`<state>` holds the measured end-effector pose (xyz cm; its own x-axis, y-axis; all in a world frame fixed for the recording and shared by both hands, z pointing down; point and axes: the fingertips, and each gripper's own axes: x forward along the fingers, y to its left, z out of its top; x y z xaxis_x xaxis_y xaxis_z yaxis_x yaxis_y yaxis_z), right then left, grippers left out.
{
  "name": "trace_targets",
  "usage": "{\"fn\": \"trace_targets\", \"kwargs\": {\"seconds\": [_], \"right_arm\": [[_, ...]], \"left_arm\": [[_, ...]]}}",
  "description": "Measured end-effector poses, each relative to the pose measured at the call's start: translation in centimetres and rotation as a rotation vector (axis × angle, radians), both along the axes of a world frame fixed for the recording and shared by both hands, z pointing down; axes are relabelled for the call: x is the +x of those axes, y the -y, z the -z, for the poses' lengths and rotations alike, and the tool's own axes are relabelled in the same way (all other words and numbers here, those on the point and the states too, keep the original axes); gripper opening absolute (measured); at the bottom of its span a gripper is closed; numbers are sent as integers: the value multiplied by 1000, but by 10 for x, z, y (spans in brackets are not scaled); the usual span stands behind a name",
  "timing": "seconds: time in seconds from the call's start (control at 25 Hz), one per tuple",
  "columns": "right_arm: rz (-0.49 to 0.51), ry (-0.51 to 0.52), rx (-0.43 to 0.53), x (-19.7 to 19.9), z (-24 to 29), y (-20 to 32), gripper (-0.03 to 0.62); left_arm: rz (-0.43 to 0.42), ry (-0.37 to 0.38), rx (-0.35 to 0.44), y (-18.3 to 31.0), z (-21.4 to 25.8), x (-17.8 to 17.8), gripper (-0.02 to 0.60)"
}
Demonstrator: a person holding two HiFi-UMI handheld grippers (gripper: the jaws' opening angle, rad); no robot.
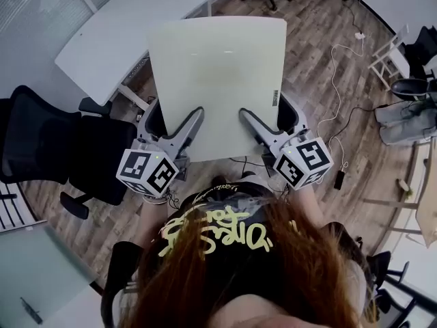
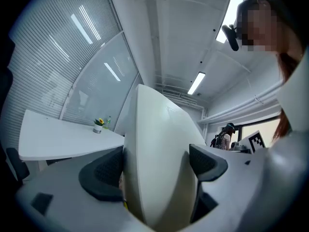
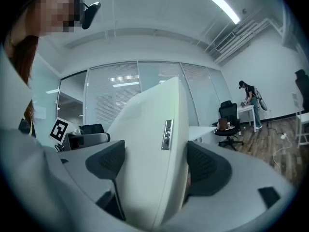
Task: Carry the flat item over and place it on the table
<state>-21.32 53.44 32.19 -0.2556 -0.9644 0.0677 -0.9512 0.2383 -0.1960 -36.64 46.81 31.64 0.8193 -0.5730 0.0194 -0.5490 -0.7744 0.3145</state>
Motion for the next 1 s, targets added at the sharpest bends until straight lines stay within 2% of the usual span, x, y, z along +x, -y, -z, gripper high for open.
{"fn": "trace_targets", "kwargs": {"seconds": [0.68,1.0], "right_arm": [[4,3,42,-7,19,-11,390],[-15,22,11,-6,11,-12,391]], "left_arm": [[-6,-19,48,-11,20,-8,431],[-28,-4,37,-10,14,-5,431]]}}
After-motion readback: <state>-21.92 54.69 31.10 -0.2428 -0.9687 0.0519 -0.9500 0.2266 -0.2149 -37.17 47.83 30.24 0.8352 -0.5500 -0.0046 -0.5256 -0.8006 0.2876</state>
